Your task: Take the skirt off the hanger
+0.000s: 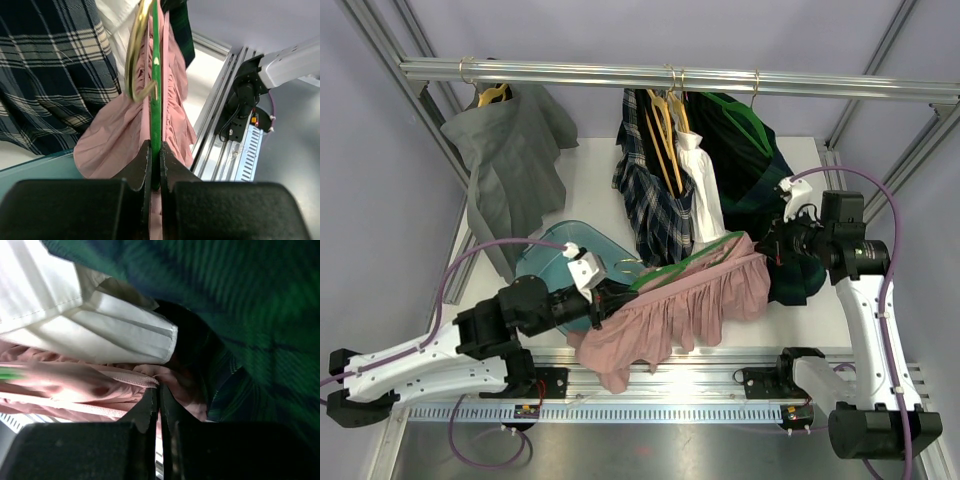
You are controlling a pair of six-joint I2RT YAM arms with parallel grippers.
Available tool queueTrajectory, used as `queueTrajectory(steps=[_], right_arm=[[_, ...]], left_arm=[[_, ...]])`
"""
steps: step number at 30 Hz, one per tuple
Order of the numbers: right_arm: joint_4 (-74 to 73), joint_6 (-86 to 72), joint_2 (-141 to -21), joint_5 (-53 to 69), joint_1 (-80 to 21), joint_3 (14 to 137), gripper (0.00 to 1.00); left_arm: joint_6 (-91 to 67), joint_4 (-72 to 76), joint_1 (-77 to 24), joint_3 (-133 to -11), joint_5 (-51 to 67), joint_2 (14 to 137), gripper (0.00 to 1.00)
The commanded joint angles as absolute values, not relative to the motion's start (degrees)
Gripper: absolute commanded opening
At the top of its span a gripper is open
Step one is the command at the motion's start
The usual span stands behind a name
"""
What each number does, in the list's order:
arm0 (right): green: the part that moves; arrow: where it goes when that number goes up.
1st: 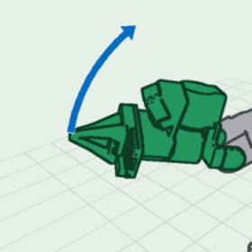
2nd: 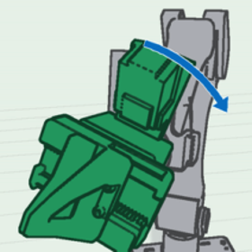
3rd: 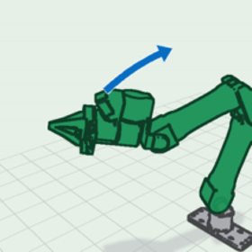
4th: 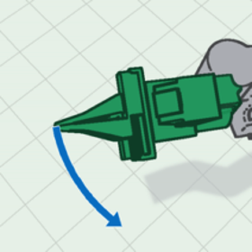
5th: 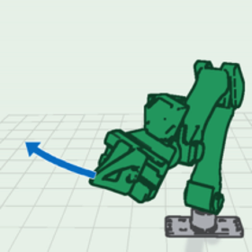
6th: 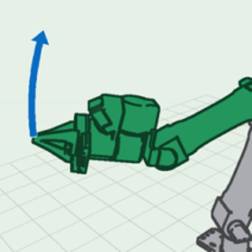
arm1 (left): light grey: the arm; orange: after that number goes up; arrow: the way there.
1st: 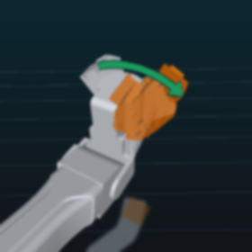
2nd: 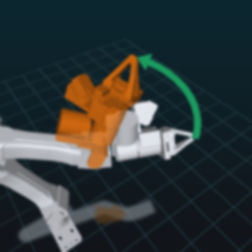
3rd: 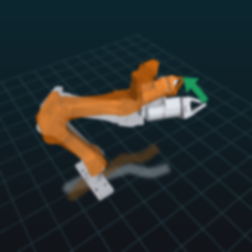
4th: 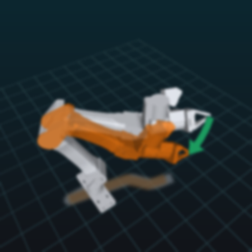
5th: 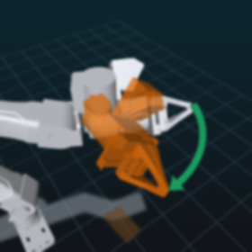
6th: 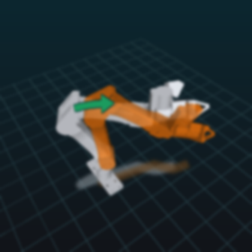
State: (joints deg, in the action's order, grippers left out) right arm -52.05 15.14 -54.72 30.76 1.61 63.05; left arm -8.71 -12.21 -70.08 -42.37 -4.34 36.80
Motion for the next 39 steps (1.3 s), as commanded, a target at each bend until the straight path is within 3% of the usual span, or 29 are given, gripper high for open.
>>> queueTrajectory(steps=[1, 7, 17, 18, 20, 22, 23, 30, 35, 39], right_arm=[[-42.0, 18.8, -56.2, 14.7, 5.8, 62.8, 0.00], [-44.1, 19.7, -57.6, 24.8, 6.1, 63.5, 0.00], [-48.4, 27.7, -52.8, 42.2, 6.1, 60.6, 0.00], [-48.9, 29.9, -51.3, 42.9, 6.1, 60.8, 0.03], [-50.9, 31.5, -49.8, 44.5, 6.1, 61.3, 0.29], [-52.2, 33.2, -48.4, 44.6, 6.1, 61.6, 0.63], [-53.8, 33.8, -48.2, 44.0, 6.1, 61.8, 0.76], [-71.4, 51.7, -48.0, 46.9, 6.1, 64.9, 0.83], [-93.9, 83.2, -48.4, 58.0, 6.1, 68.9, 0.86], [-94.0, 86.0, -48.5, 60.3, 4.3, 70.7, 0.88]], left_arm=[[-7.4, -14.7, -70.5, -43.2, -5.2, 31.4, 0.00], [-8.2, -12.2, -70.6, -41.8, -5.5, 32.7, 0.00], [-7.3, 1.5, -70.4, -43.4, -9.7, 46.3, 0.00], [-6.7, 1.5, -70.4, -43.9, -10.5, 48.0, 0.00], [-6.4, 1.3, -70.2, -45.3, -11.9, 49.3, 0.00], [-6.8, 0.4, -69.4, -46.3, -12.6, 51.7, 0.00], [-6.8, 0.1, -69.3, -47.2, -12.5, 52.6, 0.00], [-6.4, -5.0, -68.9, -49.8, -9.5, 56.7, 0.00], [-2.3, -9.6, -68.8, -51.8, -3.9, 58.5, 0.00], [3.3, -13.9, -68.9, -55.2, -0.4, 60.5, 0.00]])
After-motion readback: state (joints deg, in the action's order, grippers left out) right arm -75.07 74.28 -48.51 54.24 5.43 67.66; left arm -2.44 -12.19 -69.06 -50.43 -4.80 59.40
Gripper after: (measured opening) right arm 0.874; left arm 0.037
